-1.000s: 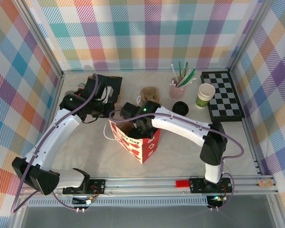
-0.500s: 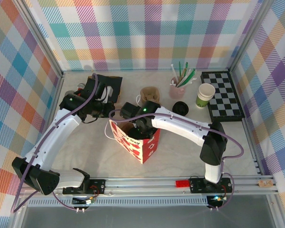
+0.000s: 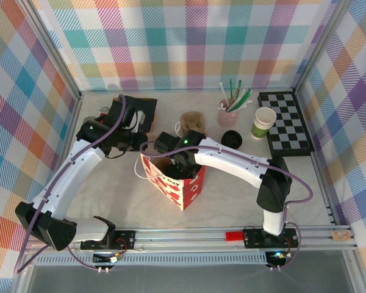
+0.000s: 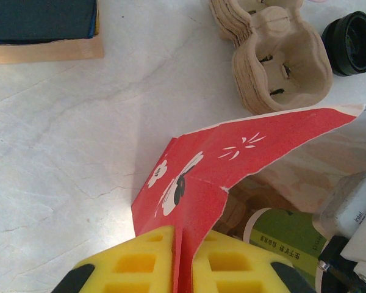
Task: Pack the takeout coffee
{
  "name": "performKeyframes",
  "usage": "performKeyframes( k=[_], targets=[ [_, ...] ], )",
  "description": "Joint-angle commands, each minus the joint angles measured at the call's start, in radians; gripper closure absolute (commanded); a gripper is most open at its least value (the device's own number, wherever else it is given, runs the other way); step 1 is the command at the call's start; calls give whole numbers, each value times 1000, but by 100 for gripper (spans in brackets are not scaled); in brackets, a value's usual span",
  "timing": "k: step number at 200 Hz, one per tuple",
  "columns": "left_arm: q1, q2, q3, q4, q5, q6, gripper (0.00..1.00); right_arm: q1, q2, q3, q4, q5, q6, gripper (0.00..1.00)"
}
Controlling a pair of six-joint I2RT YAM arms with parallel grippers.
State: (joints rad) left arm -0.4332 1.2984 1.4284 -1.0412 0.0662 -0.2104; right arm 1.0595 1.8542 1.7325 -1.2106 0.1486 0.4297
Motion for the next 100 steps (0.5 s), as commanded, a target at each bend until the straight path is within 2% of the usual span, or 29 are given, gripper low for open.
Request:
performKeyframes(
  k=[1, 100],
  targets=[
    [14, -20, 4, -3, -8, -4, 86, -6, 2, -7, 1, 10, -9, 58],
    [13, -21, 6, -3, -13, -3, 86, -7, 7, -6, -36, 22, 10, 58]
  ],
)
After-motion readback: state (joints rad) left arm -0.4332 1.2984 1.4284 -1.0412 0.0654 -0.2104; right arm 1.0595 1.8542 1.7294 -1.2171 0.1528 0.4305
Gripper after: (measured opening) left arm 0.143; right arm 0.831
